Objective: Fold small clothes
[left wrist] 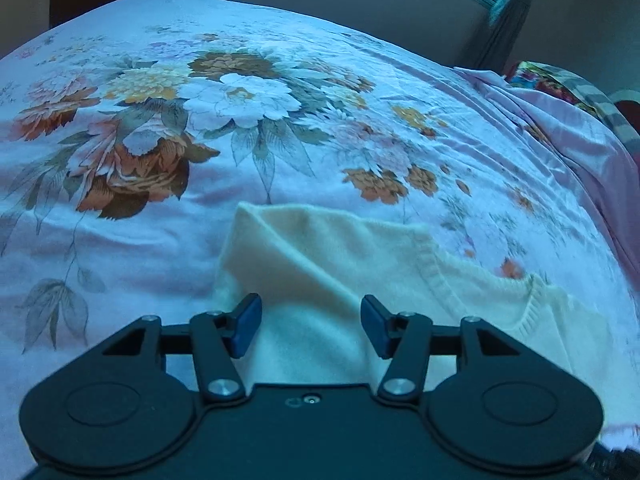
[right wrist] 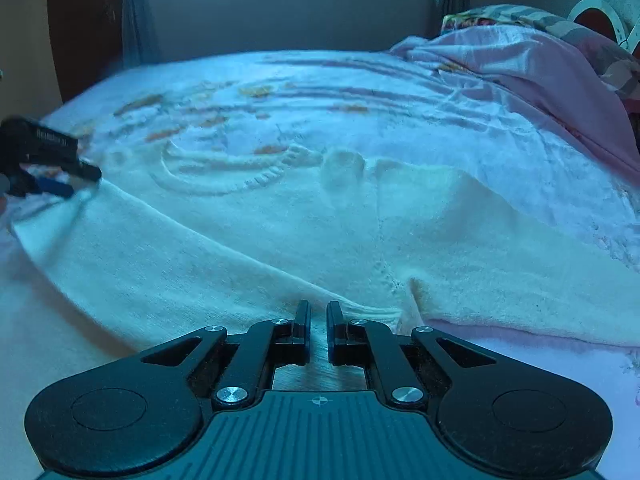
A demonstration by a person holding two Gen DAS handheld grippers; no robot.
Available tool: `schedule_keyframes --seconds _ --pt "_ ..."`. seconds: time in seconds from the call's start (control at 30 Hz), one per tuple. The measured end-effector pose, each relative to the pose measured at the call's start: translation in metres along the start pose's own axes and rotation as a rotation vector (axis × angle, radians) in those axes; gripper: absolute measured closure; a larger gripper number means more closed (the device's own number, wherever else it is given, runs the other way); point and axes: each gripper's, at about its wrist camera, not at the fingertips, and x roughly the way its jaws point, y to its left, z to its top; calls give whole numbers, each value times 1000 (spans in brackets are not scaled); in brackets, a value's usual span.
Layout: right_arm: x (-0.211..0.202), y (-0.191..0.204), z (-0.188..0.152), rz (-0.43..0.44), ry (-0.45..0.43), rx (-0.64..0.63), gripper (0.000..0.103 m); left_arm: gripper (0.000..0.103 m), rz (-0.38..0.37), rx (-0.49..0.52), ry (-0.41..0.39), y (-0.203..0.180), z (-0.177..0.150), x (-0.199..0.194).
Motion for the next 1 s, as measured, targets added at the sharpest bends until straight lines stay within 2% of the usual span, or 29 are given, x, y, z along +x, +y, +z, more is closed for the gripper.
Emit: schedule_keyframes --seconds 0.07,0.1,0.13,0.2,0.3,0.37,0.43,0.47,0.53,0.63,0.7,0.77,0.8,0.9,1.0 --pt "-7 6 -3 20 -15 -6 98 49 -30 26 12 2 -22 -18" --pt "-2 9 -6 23 25 -17 98 49 -30 40 14 2 -31 -24" --pt "3 8 -12 17 55 -17 98 49 -25 59 6 1 -43 -33" --pt "2 4 -18 14 44 -13 98 49 -16 86 9 -2 -60 -48" --pt "-5 -3 -12 15 63 43 98 49 26 88 -5 -2 -84 -69" --pt "-16 -6 -10 24 33 80 97 49 29 101 -21 -3 -98 -81" --pt "-22 -6 -11 16 16 80 97 48 28 142 -38 -11 -104 -86" --pt "-14 -6 -13 -2 59 73 98 46 22 152 -37 -15 -106 -85" --pt "-6 -11 -19 1 78 72 98 46 52 126 -2 -14 -109 -75" --pt "-19 -9 -12 -29 78 80 97 47 75 103 -3 -13 -111 -81" --pt "-29 -8 -13 -37 38 66 97 45 41 88 -29 -17 -112 -94" --pt "-23 -15 -20 -14 102 115 97 40 28 88 -44 -25 -116 -104" --pt "-26 -19 -22 -4 89 154 97 40 23 92 -45 -31 -118 -107" --pt "-39 -20 -21 -22 73 155 97 40 -6 139 -53 -50 -123 -114" --pt "-53 -25 -20 -20 15 171 97 40 -34 168 -47 -71 -126 -110"
